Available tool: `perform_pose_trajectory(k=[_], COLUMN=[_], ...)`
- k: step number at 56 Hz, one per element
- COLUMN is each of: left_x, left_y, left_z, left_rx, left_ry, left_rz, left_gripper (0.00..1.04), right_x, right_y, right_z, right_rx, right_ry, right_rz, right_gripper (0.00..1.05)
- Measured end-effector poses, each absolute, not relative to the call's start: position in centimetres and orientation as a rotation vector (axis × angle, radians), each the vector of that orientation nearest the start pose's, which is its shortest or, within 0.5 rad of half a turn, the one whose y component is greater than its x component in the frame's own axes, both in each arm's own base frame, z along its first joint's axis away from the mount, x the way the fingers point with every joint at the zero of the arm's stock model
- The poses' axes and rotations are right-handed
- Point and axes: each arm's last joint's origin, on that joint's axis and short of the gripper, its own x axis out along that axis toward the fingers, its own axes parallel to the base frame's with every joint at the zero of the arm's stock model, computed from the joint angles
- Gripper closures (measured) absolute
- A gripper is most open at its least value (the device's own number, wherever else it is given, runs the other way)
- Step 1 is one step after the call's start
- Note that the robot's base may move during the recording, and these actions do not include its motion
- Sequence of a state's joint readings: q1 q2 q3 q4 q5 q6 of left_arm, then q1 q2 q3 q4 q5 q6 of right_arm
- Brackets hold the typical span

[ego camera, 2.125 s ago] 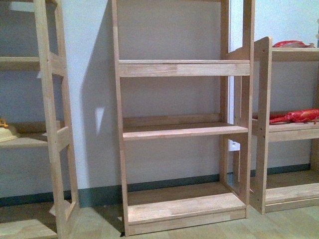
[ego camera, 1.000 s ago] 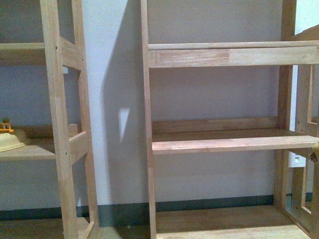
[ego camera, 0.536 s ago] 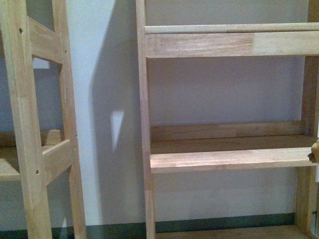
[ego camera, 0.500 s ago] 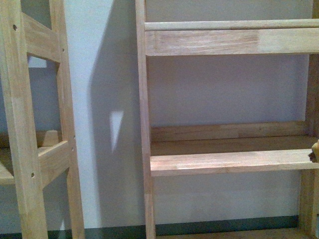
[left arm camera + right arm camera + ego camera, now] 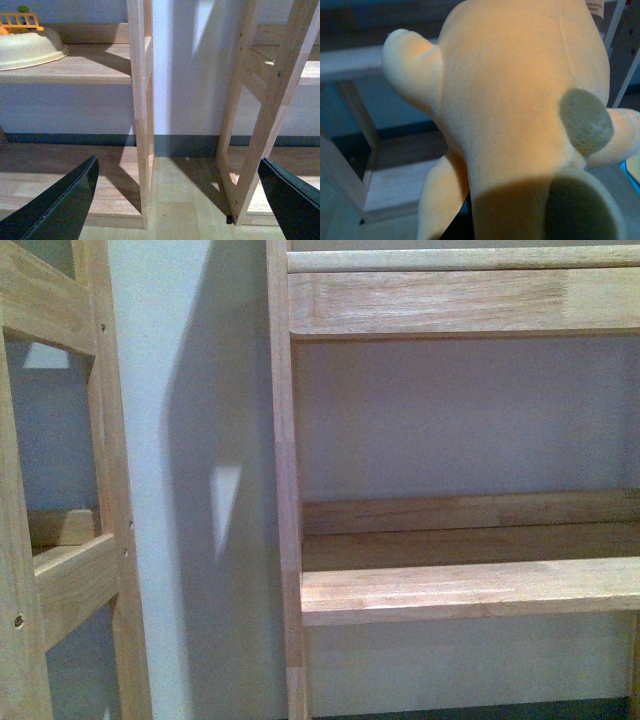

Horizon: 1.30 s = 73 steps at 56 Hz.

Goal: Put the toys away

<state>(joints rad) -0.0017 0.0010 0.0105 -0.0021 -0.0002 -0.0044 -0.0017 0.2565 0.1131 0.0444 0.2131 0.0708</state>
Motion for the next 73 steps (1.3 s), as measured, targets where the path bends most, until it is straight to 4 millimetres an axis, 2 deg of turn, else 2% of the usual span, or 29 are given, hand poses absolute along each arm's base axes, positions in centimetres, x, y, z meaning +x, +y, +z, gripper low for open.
perform_pose_trajectory(k=[12, 18, 27, 33, 47, 61, 73], left_x=[9.7, 9.7, 9.7, 9.7, 9.7, 9.7, 9.7], left_y=[0.0, 0.0, 0.0, 0.0, 0.0, 0.0, 0.0], left_z=[16.7, 16.7, 16.7, 16.7, 16.7, 16.7, 16.7], left_rx=[-0.004, -0.004, -0.004, -0.004, -0.004, -0.004, -0.004], left_ry=[-0.007, -0.007, -0.007, -0.007, -0.007, -0.007, -0.007], left_rz=[-0.002, -0.002, -0.002, -0.002, -0.002, -0.002, -0.001], left_gripper=[0.06, 0.06, 0.06, 0.06, 0.06, 0.06, 0.06], right_x=[12.7, 13.7, 14.8, 15.7, 18.5, 21.8, 25.9], right_y=[-0.7, -0.1, 0.9, 1.4, 2.1, 2.7, 3.0], right_z=[26.3, 32.0, 37.5, 40.5, 45.9, 49.0, 51.7], right_rx=[0.050, 0.018, -0.029, -0.050, -0.077, -0.081, -0.073], right_ry=[-0.060, -0.149, -0.236, -0.287, -0.361, -0.379, -0.385], right_rz=[-0.198, -0.186, -0.164, -0.146, -0.136, -0.110, -0.062], right_gripper=[0.98, 0.98, 0.98, 0.98, 0.98, 0.98, 0.98])
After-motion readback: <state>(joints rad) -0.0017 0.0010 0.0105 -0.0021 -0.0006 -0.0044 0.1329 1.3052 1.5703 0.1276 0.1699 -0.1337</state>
